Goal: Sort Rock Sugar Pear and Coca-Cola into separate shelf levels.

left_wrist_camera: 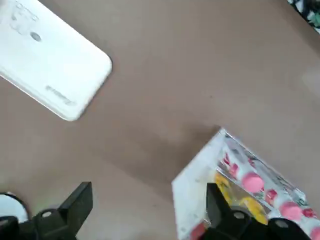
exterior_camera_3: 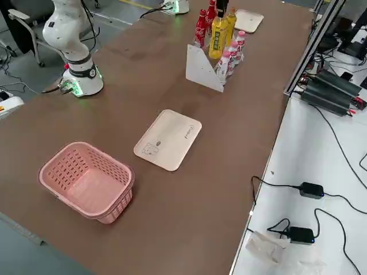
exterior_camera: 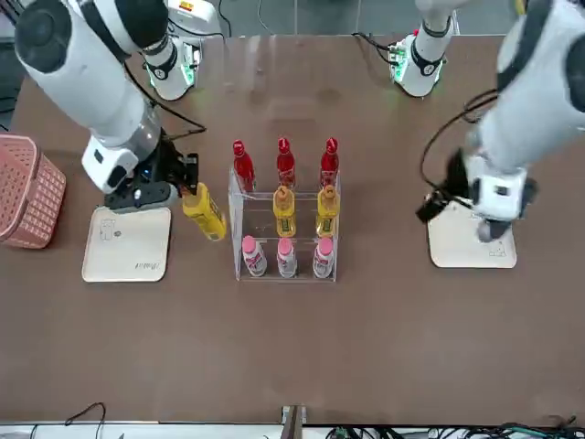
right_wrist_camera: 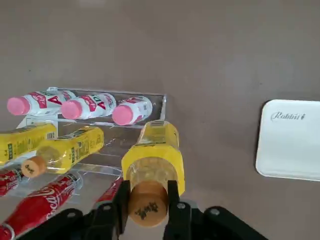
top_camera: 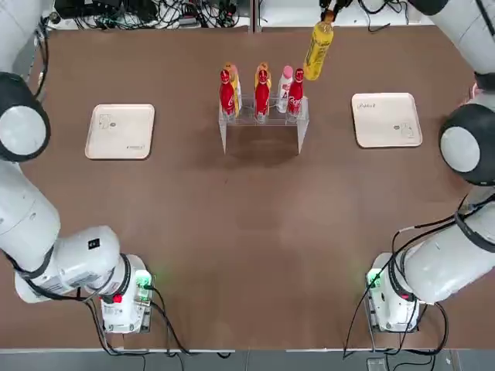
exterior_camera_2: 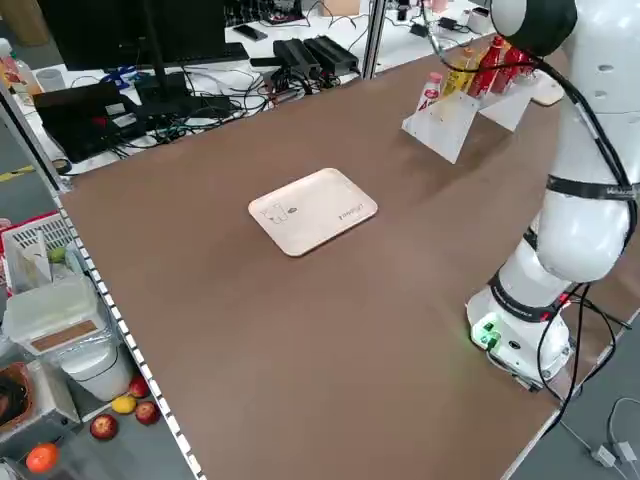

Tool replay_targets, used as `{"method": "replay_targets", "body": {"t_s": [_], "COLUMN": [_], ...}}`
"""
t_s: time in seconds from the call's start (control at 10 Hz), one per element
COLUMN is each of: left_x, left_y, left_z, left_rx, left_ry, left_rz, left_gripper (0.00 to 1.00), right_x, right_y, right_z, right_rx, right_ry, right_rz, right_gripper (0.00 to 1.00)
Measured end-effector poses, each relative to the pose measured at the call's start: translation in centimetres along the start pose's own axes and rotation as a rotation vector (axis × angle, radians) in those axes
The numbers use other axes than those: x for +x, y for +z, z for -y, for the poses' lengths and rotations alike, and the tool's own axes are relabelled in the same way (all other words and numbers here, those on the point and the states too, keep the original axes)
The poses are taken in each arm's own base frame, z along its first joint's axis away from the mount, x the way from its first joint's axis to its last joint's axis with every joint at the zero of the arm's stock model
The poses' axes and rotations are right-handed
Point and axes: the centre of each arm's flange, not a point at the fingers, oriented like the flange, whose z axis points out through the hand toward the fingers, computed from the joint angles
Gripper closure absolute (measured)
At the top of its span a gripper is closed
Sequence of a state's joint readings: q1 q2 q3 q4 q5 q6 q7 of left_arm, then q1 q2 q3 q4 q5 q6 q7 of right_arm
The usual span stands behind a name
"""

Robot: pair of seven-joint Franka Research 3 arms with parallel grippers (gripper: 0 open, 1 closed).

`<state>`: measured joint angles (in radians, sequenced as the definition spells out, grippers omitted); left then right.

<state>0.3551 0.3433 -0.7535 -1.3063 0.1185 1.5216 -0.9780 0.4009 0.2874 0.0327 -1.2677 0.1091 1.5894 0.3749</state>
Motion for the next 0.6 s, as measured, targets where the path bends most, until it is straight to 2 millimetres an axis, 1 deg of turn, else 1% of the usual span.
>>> {"method": "replay_targets", "body": {"t_s": [0.1,0.2,0.4,0.5,0.6], "left_x": [1.1,1.8,3.6,4.7,5.5], "left_y": [-0.3,-0.6,-2.2,-2.9,-3.3], "left_z": [1.5,2.7,5.7,7.5,8.6], "left_rx": [0.016,0.027,0.028,0.027,0.029], "left_ry": [0.052,0.101,0.208,0.268,0.331], "left_rz": [0.009,0.015,-0.002,-0.010,-0.016], "left_gripper": [0.00,0.00,0.00,0.00,0.00], "right_x": [-0.3,-0.6,-1.0,-0.9,-0.6], "right_y": [0.2,0.5,1.2,1.9,2.8], "right_z": [1.0,1.8,3.1,3.5,4.0], "right_rx": [0.004,0.006,0.010,0.008,0.010], "right_ry": [0.007,0.016,0.042,0.053,0.062], "right_rz": [0.004,0.008,0.023,0.033,0.033], "right_gripper": [0.66,0.66,0.66,0.66,0.66]}}
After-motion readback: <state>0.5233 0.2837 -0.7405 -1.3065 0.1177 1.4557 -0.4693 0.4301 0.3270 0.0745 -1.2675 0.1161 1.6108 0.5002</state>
